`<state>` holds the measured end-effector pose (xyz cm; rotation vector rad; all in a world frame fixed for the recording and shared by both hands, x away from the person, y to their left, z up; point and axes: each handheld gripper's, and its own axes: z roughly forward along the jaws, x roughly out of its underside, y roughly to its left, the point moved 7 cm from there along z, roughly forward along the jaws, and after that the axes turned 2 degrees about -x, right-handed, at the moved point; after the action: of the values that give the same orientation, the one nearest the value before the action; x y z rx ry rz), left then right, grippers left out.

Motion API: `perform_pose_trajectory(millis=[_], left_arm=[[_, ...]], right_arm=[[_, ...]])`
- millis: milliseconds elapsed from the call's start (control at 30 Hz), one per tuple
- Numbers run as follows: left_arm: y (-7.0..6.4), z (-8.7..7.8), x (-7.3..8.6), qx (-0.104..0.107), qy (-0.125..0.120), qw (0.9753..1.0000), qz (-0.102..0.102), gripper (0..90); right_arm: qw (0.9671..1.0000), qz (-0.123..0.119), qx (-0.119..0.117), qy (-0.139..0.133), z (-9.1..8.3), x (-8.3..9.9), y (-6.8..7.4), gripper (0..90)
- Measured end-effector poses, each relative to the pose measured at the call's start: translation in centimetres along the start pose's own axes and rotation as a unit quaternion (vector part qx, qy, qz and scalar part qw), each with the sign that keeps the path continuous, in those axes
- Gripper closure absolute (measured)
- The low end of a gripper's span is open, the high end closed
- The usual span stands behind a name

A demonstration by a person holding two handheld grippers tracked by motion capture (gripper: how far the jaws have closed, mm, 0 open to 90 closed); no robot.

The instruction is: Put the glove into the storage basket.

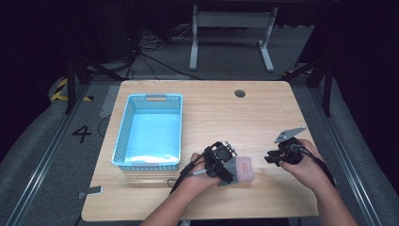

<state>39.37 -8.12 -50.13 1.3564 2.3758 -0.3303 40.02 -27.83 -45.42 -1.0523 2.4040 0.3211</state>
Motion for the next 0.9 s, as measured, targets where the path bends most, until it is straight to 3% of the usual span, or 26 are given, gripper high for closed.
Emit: perform_pose_trajectory(millis=[300, 467, 600, 900], left_arm=[[-0.17, -0.01, 0.06, -0.008, 0.006, 0.9999, 0.004, 20.1], [-0.55, -0.34, 0.06, -0.005, 0.008, 1.0, 0.002, 34.4], [-0.66, -0.61, 0.06, -0.008, 0.004, 0.9999, 0.008, 52.0], [-0.44, -0.89, -0.01, 0.005, 0.002, 1.0, -0.004, 65.1]], right_arm=[[1.0, -0.002, -0.001, -0.001, 0.07, -0.03, 0.04, 70.9], [1.0, -0.002, 0.001, -0.005, -0.02, -0.07, -0.04, 70.4], [1.0, -0.003, 0.001, -0.005, -0.02, -0.07, -0.06, 70.3], [1.0, -0.002, 0.0, -0.003, 0.09, -0.02, -0.14, 69.9]])
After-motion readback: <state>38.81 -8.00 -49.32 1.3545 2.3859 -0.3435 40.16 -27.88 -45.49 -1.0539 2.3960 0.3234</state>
